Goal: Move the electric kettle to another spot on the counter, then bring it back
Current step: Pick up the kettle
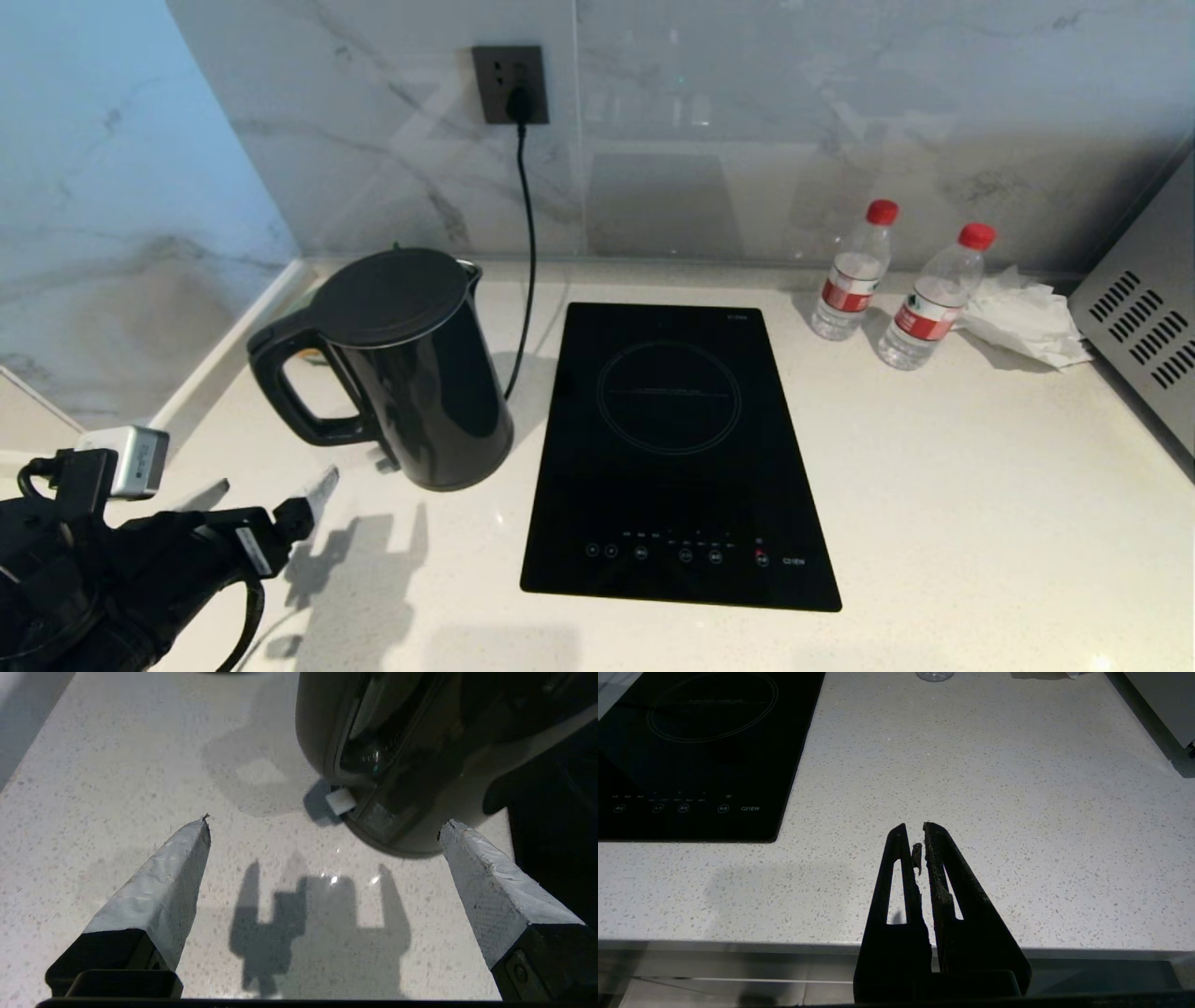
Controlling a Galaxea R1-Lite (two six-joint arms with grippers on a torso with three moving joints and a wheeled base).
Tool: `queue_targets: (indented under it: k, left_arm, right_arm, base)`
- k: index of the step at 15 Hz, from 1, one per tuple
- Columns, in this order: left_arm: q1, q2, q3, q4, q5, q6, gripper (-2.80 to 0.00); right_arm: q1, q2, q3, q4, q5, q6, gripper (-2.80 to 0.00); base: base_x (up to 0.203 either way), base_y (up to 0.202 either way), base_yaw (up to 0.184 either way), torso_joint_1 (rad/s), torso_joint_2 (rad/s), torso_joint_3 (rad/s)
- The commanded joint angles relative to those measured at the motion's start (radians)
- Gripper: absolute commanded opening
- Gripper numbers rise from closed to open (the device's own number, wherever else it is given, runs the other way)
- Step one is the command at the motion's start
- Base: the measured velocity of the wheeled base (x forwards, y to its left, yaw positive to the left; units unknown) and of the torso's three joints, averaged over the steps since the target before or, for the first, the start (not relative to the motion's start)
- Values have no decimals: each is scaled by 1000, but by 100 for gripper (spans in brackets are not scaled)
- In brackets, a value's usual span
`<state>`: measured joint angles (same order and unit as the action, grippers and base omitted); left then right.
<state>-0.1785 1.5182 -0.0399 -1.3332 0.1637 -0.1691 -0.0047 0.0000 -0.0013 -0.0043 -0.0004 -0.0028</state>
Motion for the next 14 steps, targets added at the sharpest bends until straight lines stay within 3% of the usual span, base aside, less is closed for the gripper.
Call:
queue_targets:
  k: [1, 7, 11, 14]
  left_arm:
    - [4, -37, -78, 44, 12, -2, 0]
    - [2, -32, -190, 115, 129, -6, 0]
    - [3, -25, -217, 115, 149, -6, 0]
    - [-9, 0, -237, 115, 201, -7, 0]
  right_arm:
    - [0, 0, 0, 0, -1, 0, -280]
    - [0, 0, 0, 0, -1, 0, -280]
    - [0, 0, 0, 0, 0, 0, -280]
    - [0, 0, 0, 0, -1, 0, -280]
  base:
    - [0, 0, 0, 0, 0, 0]
    - [0, 0, 0, 0, 0, 0]
    - [0, 0, 0, 0, 0, 0]
    - [0, 0, 0, 0, 0, 0]
